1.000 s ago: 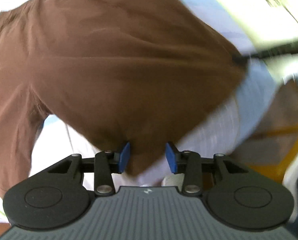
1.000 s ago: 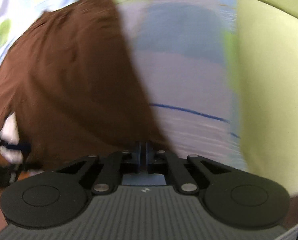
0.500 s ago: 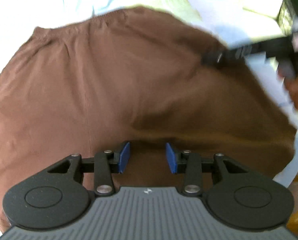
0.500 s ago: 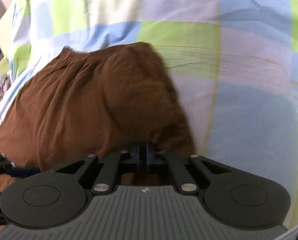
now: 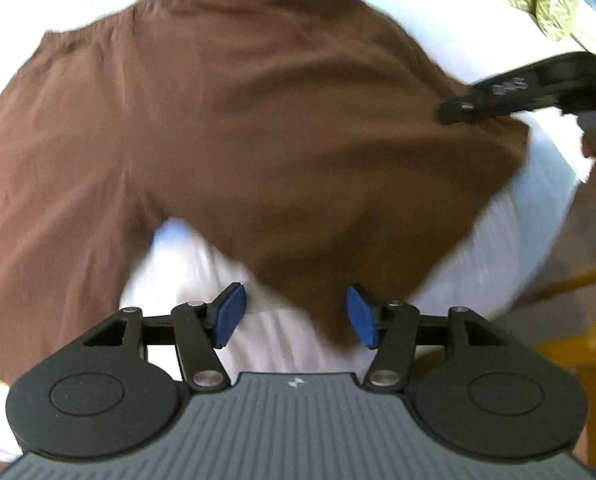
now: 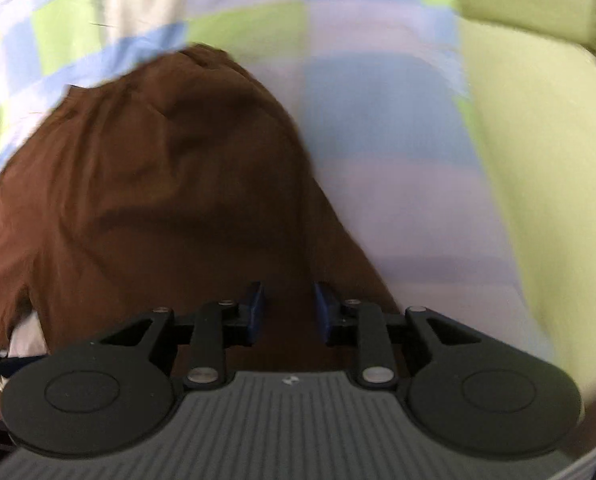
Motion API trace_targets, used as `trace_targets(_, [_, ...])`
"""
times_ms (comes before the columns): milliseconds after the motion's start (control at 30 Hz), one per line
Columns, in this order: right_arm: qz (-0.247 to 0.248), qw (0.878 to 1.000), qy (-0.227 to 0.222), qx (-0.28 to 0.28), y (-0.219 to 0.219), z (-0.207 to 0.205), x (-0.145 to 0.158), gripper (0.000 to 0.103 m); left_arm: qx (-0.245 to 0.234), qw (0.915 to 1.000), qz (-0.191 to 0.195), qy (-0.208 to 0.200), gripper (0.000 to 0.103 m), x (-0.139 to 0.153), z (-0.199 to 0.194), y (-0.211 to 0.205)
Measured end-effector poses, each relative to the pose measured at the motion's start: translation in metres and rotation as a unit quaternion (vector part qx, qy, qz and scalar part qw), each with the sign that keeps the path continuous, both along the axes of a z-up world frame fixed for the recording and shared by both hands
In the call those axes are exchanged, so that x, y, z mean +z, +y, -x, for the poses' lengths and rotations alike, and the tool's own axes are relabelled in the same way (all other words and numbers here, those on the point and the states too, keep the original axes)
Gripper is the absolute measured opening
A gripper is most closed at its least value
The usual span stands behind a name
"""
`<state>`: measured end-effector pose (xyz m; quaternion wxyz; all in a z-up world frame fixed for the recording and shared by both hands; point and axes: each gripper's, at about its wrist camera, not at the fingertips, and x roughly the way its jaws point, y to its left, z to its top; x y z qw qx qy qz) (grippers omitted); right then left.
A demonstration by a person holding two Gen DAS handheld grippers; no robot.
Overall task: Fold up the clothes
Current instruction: 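Lay the brown shorts flat on the sheet and open both grippers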
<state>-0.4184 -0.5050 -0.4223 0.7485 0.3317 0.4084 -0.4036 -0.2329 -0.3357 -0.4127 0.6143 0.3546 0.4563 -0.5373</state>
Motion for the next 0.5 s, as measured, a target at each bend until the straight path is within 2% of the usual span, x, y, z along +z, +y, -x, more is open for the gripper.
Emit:
trace_targets(67, [-0.004, 0.999, 0.016, -0.027, 0.028, 0.012, 0.011, 0.027, 0.032, 0.9987, -0.039, -0.003, 0.061, 0.005, -0.018, 0.026])
trace_targets(100, [-0.001, 0.999, 0.022, -0.036, 0.046, 0.017, 0.019, 0.03, 0.047, 0.9979, -0.044, -0.009, 0.061, 0.01, -0.024, 0.034])
trace_targets(167, [0.021, 0.998, 0.03, -0.044, 0.081, 0.015, 0.038, 0.046, 0.088, 0.9945, -0.052, -0.021, 0.061, 0.028, -0.042, 0.056])
trace_targets(233, [0.061, 0.996, 0.03, -0.05, 0.117, 0.004, 0.065, 0.081, 0.121, 0.991, -0.054, -0.017, 0.061, 0.055, -0.066, 0.075])
trace_targets(300, [0.093, 0.994, 0.027, -0.055, 0.141, -0.007, 0.089, 0.101, 0.134, 0.9896, -0.046, -0.022, 0.061, 0.08, -0.081, 0.085])
trace_targets(367, [0.119, 0.992, 0.012, -0.051, 0.172, -0.029, 0.125, 0.101, 0.14, 0.9888, -0.036, -0.038, 0.062, 0.107, -0.094, 0.09])
trace_targets(433, [0.117, 0.992, 0.003, -0.039, 0.19, -0.044, 0.149, 0.102, 0.14, 0.9885, -0.021, -0.054, 0.072, 0.139, -0.102, 0.098])
trace_targets(500, [0.119, 0.993, -0.002, -0.028, 0.205, -0.058, 0.168, 0.102, 0.144, 0.9871, -0.006, -0.071, 0.075, 0.169, -0.104, 0.108])
